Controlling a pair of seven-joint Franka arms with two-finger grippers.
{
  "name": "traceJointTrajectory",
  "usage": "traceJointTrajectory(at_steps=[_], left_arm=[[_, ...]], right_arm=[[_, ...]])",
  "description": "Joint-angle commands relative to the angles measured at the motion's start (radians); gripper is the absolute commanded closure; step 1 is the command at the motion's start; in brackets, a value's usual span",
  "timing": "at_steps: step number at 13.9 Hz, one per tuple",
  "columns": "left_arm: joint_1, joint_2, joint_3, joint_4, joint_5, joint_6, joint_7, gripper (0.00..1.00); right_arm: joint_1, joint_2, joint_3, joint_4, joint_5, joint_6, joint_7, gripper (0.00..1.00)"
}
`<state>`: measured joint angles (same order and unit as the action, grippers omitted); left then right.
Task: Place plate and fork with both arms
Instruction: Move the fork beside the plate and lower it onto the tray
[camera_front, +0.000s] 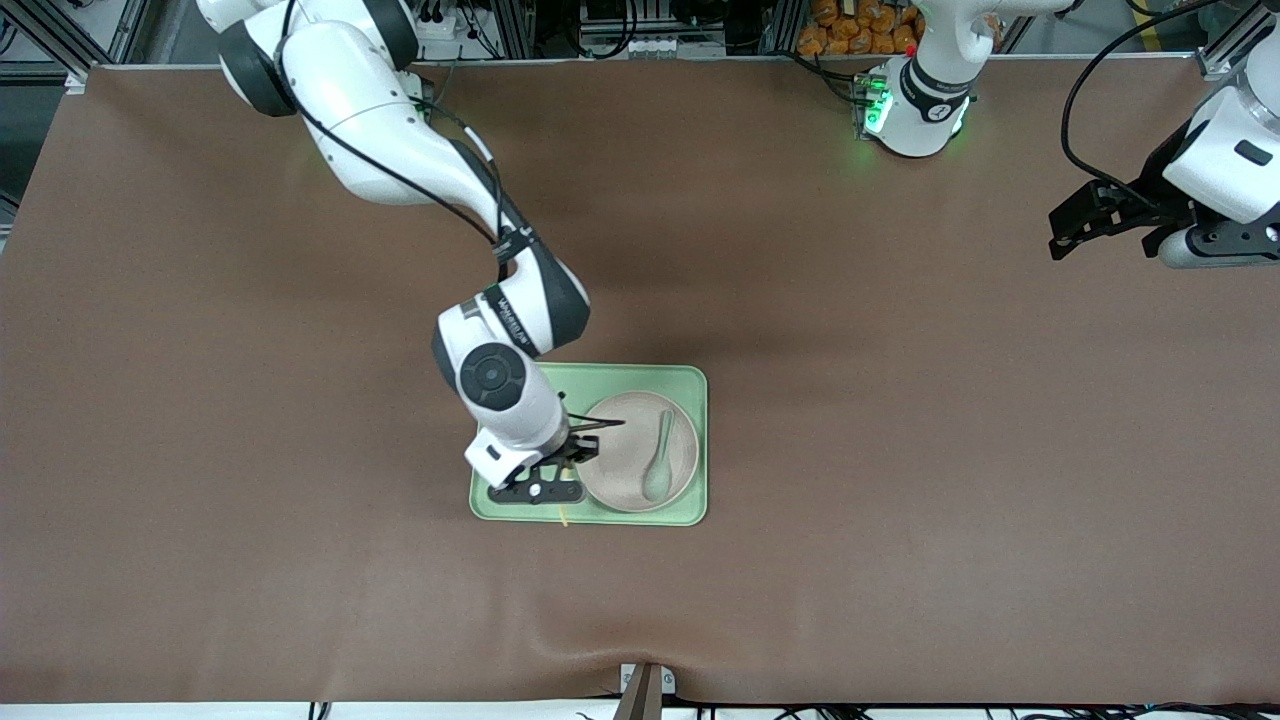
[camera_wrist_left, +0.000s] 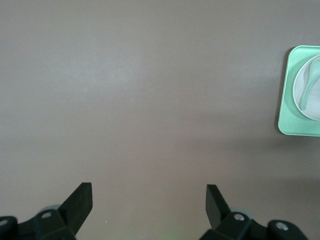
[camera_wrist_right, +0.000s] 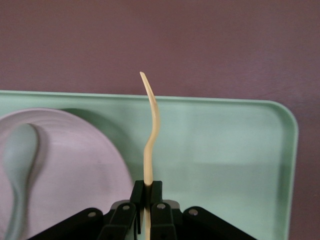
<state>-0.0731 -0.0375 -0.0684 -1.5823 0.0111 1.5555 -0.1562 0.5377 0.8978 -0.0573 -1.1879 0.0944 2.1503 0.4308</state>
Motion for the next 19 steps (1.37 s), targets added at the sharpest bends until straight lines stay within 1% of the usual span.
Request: traceJointTrajectory(at_steps=[1, 6, 11, 14, 15, 16, 18, 19], left_arm=[[0.004, -0.019, -0.010, -0.012, 0.021, 0.005, -0.005, 0.00], [0.001, -0.019, -0.011, -0.010, 0.014, 0.009, -0.013, 0.00], [-0.008, -0.015, -0.013, -0.012, 0.012, 0.009, -0.014, 0.00], [-0.008, -0.010, -0.045, -0.012, 0.010, 0.009, -0.023, 0.00], [-0.008, -0.012, -0.045, -0.012, 0.010, 0.009, -0.025, 0.00], [-0.008, -0.012, -0.045, -0.012, 0.010, 0.009, -0.025, 0.00], [-0.010, -0.012, -0.048, -0.009, 0.009, 0.009, -0.025, 0.00], [-0.010, -0.012, -0.051, -0.008, 0.009, 0.009, -0.026, 0.00]], right_arm=[[-0.021, -0.060, 0.011, -0.122, 0.002, 0.008, -0.053, 1.00], [-0.027, -0.099, 0.010, -0.223, 0.002, 0.028, -0.079, 1.00], [-0.024, -0.092, 0.008, -0.239, 0.002, 0.065, -0.078, 1.00], [-0.022, -0.088, 0.010, -0.246, 0.002, 0.083, -0.076, 0.99], [-0.022, -0.088, 0.010, -0.246, 0.002, 0.080, -0.075, 0.93], [-0.022, -0.088, 0.010, -0.246, 0.002, 0.074, -0.069, 0.79], [-0.018, -0.089, 0.010, -0.246, 0.002, 0.071, -0.058, 0.40], [-0.015, -0.091, 0.010, -0.239, 0.002, 0.069, -0.038, 0.31]])
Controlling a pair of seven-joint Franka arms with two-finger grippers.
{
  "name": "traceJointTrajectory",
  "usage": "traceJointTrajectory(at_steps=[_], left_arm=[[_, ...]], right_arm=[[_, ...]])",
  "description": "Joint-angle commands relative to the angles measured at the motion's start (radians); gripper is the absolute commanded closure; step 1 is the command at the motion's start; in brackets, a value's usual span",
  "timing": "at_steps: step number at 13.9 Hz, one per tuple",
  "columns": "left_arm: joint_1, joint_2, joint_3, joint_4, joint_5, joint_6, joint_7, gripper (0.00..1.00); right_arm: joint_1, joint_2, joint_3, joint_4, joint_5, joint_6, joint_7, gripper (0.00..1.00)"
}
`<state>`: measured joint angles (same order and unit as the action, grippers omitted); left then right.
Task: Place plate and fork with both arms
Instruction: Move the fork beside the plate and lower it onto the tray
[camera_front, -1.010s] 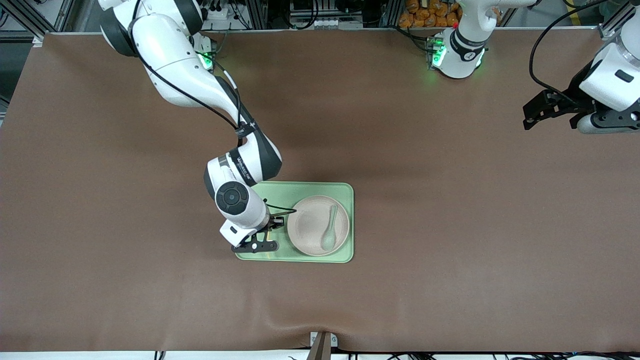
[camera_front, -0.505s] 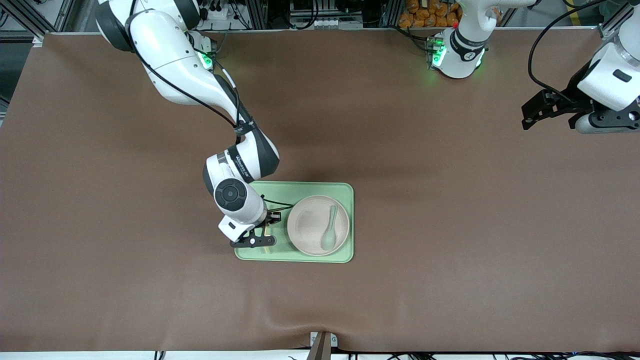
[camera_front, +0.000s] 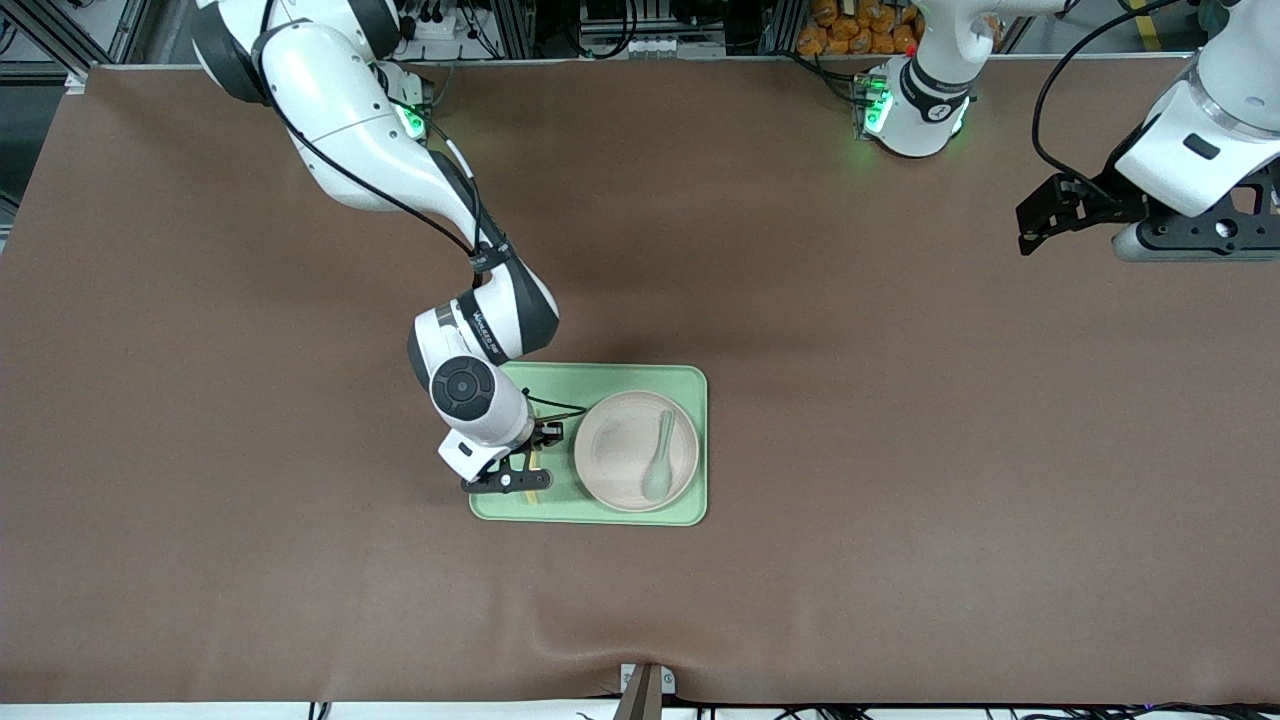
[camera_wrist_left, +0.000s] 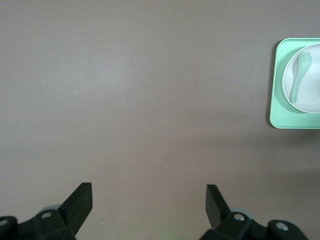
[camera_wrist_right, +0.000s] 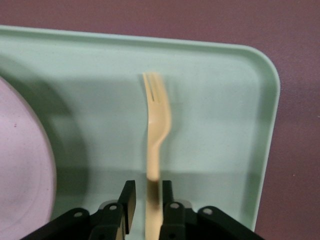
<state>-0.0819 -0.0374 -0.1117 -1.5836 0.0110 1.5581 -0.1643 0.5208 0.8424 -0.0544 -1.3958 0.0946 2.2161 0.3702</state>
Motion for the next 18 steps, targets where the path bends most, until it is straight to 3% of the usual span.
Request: traceJointTrajectory(at_steps=[1, 6, 8, 18], left_arm=[[0.001, -0.012, -0.016, -0.007, 0.009, 0.007, -0.020, 0.00], [0.005, -0.013, -0.016, -0.007, 0.009, 0.007, -0.023, 0.00], [0.005, -0.015, -0.016, -0.006, 0.009, 0.007, -0.021, 0.00], [0.011, -0.021, -0.016, 0.008, 0.010, -0.004, -0.007, 0.00]], right_arm=[[0.002, -0.040, 0.007, -0.026, 0.002, 0.004, 0.036, 0.27], [-0.013, -0.091, 0.005, 0.007, 0.005, -0.045, 0.035, 0.12], [-0.044, -0.136, 0.005, 0.014, 0.004, -0.090, 0.032, 0.00], [-0.266, -0.357, 0.013, 0.014, 0.004, -0.344, -0.132, 0.00]])
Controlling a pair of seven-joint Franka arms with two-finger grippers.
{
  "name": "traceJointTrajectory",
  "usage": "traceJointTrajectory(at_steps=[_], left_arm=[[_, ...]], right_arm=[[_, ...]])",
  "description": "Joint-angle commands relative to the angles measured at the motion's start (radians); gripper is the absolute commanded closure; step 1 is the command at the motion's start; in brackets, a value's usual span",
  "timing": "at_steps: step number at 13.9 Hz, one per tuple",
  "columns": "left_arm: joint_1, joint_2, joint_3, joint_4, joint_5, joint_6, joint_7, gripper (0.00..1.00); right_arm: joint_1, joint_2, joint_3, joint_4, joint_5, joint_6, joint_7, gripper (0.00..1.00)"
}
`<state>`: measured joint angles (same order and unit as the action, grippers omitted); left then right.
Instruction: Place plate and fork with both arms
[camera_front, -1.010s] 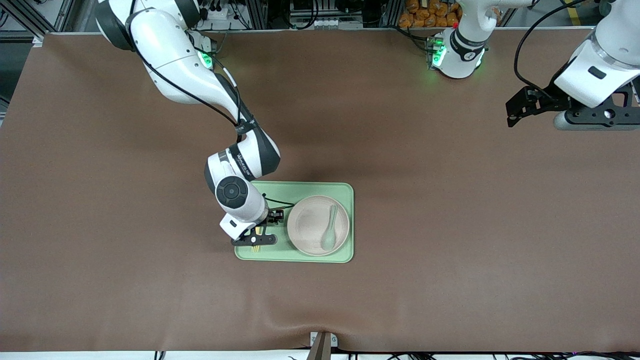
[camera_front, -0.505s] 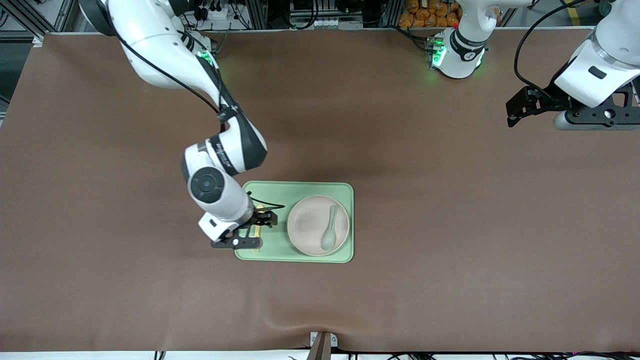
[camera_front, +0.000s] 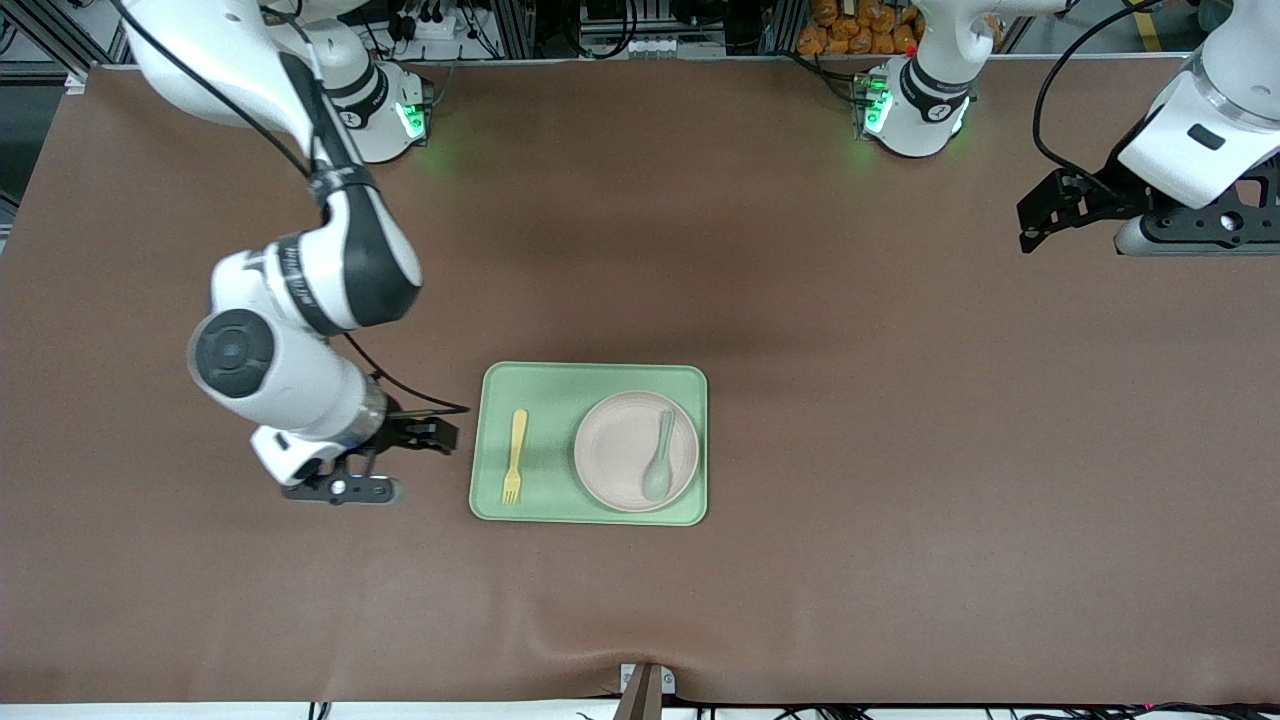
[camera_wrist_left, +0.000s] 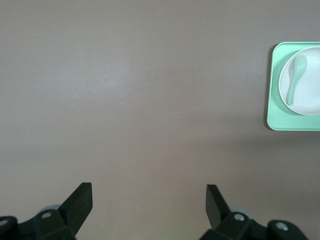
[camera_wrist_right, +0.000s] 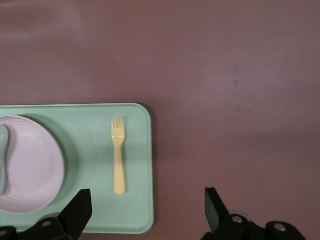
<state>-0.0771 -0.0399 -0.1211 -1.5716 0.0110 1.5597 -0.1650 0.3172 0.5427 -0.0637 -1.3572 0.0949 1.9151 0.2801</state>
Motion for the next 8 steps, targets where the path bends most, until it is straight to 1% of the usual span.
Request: traceJointTrajectory(at_steps=[1, 3, 4, 6, 8], left_arm=[[0.007, -0.020, -0.006, -0.004, 0.010, -0.006, -0.004, 0.00], [0.007, -0.021, -0.006, -0.002, 0.010, -0.006, -0.005, 0.00], [0.007, -0.028, -0.006, -0.004, 0.010, -0.006, -0.004, 0.00], [0.007, -0.031, -0.005, -0.004, 0.010, -0.006, -0.004, 0.00], [0.008, -0.032, -0.005, -0.004, 0.010, -0.007, -0.002, 0.00]], right_arm=[[-0.090, -0.076, 0.021, -0.025, 0.002, -0.059, -0.048, 0.00], [-0.138, -0.121, 0.021, -0.025, 0.002, -0.096, -0.135, 0.00], [-0.164, -0.147, 0.021, -0.025, 0.002, -0.140, -0.168, 0.00], [-0.178, -0.211, 0.009, -0.025, -0.009, -0.232, -0.180, 0.00], [-0.225, -0.260, 0.010, -0.026, -0.007, -0.284, -0.240, 0.00]])
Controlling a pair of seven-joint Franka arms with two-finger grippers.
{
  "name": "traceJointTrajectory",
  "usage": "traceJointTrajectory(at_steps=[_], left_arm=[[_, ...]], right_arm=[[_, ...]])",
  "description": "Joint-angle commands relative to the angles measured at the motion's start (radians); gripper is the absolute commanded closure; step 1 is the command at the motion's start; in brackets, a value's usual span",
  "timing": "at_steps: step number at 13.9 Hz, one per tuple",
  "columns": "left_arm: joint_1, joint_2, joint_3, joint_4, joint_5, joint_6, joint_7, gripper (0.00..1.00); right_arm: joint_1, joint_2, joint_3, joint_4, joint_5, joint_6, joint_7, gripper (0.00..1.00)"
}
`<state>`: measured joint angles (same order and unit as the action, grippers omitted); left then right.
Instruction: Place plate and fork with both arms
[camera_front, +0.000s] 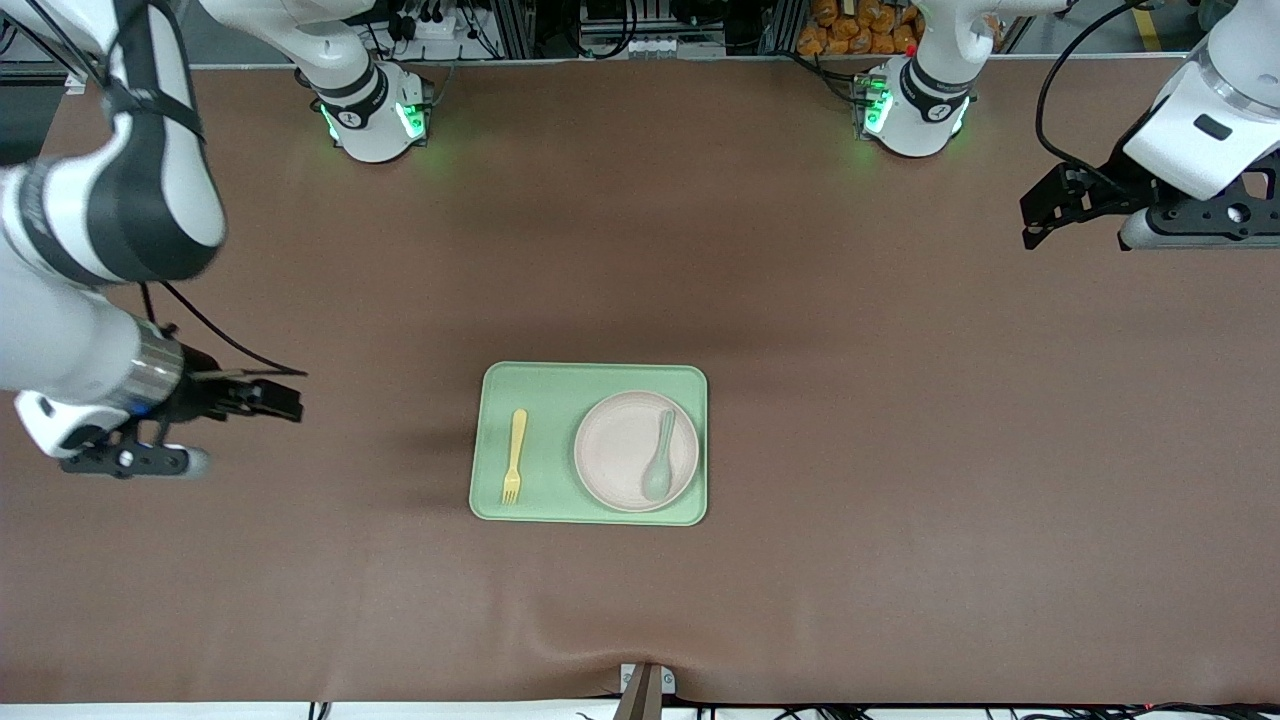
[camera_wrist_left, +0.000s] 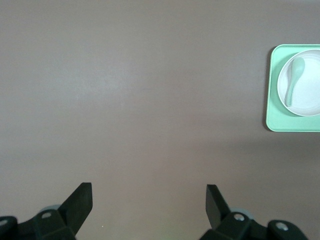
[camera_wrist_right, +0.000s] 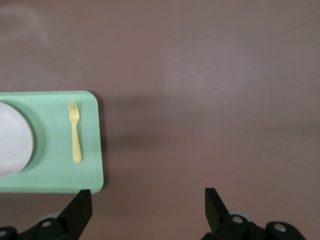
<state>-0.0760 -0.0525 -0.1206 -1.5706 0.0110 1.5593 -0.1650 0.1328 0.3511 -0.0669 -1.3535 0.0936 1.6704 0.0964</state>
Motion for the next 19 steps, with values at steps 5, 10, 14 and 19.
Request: traceJointTrajectory(at_steps=[5, 10, 14, 19], left_arm=[[0.005, -0.033, -0.007, -0.005, 0.010, -0.016, -0.002, 0.00], [0.005, -0.033, -0.007, -0.008, 0.015, -0.016, -0.002, 0.00], [0.007, -0.026, -0.004, -0.009, 0.020, -0.016, -0.017, 0.00], [0.007, -0.017, 0.004, -0.005, 0.021, -0.016, -0.019, 0.00]], right_arm=[[-0.116, -0.190, 0.013, -0.081, -0.006, -0.120, -0.077, 0.00], [-0.130, -0.398, 0.036, -0.326, -0.012, -0.084, -0.072, 0.00], [-0.113, -0.382, 0.055, -0.300, -0.093, -0.087, -0.072, 0.00], [-0.134, -0.265, 0.046, -0.103, -0.097, -0.130, -0.086, 0.00]])
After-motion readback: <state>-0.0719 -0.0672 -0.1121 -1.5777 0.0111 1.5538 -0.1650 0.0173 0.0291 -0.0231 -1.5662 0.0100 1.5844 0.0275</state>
